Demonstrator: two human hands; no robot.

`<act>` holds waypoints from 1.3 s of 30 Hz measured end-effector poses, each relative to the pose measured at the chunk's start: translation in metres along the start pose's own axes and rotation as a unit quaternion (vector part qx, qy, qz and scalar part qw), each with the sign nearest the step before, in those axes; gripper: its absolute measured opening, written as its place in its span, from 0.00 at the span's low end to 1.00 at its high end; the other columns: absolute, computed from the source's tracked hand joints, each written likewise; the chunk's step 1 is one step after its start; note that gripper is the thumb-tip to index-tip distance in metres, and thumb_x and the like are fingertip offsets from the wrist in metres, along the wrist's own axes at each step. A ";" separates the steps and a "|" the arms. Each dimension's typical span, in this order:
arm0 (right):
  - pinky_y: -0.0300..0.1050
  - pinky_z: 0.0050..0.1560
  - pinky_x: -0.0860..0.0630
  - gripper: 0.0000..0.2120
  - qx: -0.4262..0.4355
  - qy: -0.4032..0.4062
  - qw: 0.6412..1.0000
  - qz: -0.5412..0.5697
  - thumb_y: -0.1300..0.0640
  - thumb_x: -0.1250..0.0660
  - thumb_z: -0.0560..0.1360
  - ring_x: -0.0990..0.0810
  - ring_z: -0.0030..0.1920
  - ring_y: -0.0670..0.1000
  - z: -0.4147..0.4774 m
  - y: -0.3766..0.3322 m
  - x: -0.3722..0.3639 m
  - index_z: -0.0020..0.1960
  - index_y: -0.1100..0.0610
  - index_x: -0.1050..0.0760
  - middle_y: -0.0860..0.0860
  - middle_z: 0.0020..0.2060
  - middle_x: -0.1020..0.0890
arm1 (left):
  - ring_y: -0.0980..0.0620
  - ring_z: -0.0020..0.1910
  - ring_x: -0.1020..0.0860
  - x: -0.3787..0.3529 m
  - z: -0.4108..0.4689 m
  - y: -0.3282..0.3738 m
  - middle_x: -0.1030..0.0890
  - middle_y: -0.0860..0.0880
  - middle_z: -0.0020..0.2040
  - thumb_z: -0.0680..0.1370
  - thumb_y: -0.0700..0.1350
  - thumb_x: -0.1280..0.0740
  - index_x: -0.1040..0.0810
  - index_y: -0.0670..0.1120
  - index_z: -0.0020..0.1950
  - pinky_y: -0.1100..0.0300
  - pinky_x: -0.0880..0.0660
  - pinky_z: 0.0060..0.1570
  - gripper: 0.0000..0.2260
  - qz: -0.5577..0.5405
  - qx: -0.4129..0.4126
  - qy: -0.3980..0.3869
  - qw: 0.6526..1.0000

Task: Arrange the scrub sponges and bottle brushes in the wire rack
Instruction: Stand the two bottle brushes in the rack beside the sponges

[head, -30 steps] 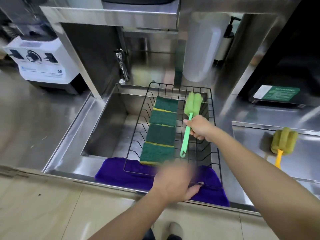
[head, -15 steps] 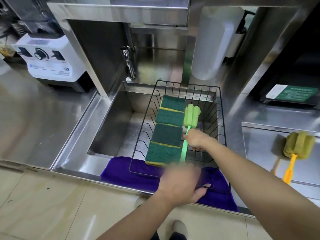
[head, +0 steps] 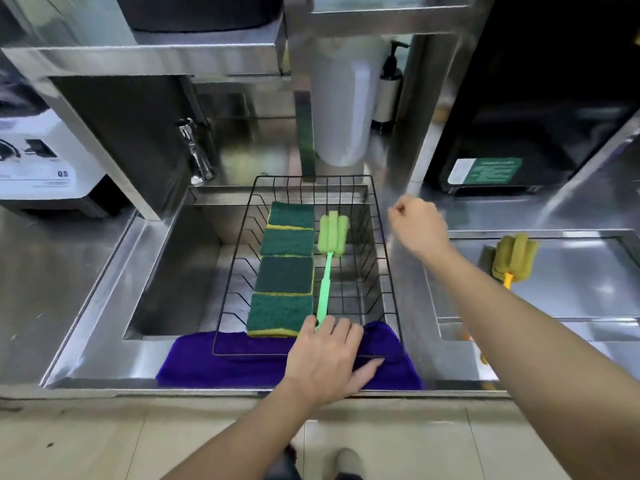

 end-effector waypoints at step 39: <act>0.40 0.14 0.32 0.07 -0.056 -0.102 0.960 0.256 0.56 0.43 0.80 0.28 0.21 0.53 -0.029 0.007 -0.022 0.52 0.60 0.37 0.56 0.30 0.28 | 0.47 0.32 0.24 -0.014 0.021 0.030 0.22 0.49 0.33 0.72 0.64 0.47 0.23 0.47 0.38 0.56 0.28 0.31 0.23 -0.038 0.045 -0.088 0.994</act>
Point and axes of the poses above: each hand's wrist, its own z-axis towards the middle knuckle, its own x-axis out of the back of the hand, y = z × x, the point moved 10 cm from there along z, towards the middle knuckle
